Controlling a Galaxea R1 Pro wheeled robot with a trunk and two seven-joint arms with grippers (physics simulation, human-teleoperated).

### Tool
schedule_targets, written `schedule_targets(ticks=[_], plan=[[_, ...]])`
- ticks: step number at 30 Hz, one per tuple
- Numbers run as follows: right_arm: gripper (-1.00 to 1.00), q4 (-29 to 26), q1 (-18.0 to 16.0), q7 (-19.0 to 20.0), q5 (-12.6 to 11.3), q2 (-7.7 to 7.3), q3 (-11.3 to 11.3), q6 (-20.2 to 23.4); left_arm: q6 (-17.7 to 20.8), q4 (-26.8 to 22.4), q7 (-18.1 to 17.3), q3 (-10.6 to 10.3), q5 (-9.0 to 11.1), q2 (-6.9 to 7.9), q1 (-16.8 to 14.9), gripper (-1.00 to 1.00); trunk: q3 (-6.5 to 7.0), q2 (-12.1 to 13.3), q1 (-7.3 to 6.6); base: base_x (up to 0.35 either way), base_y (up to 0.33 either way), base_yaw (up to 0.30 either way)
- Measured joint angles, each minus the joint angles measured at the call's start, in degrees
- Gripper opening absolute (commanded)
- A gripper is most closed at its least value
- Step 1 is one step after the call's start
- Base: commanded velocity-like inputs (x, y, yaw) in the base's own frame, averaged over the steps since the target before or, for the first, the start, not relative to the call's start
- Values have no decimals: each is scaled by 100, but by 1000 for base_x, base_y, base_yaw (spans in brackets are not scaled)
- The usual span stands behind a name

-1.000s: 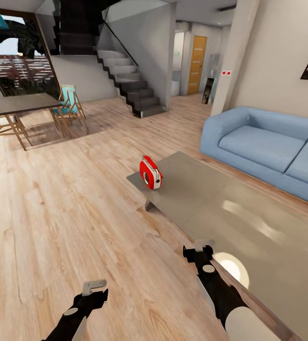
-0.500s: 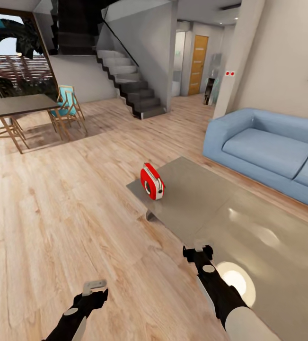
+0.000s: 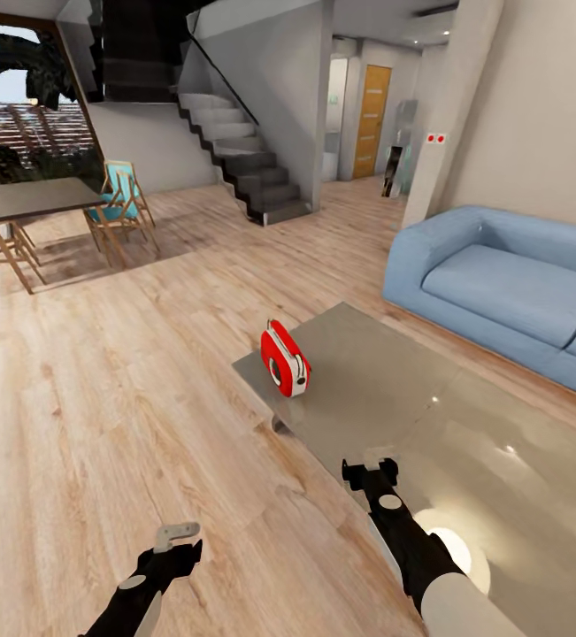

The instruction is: Turn on the radio receiver that's on the table in the living room.

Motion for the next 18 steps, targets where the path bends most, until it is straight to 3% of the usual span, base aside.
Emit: schedule_targets(ticks=[18], plan=[[100,0,0,6,-2,0,-1,-9,0,0,0,0,0,0,0,100,0,0,0,328,72,0]])
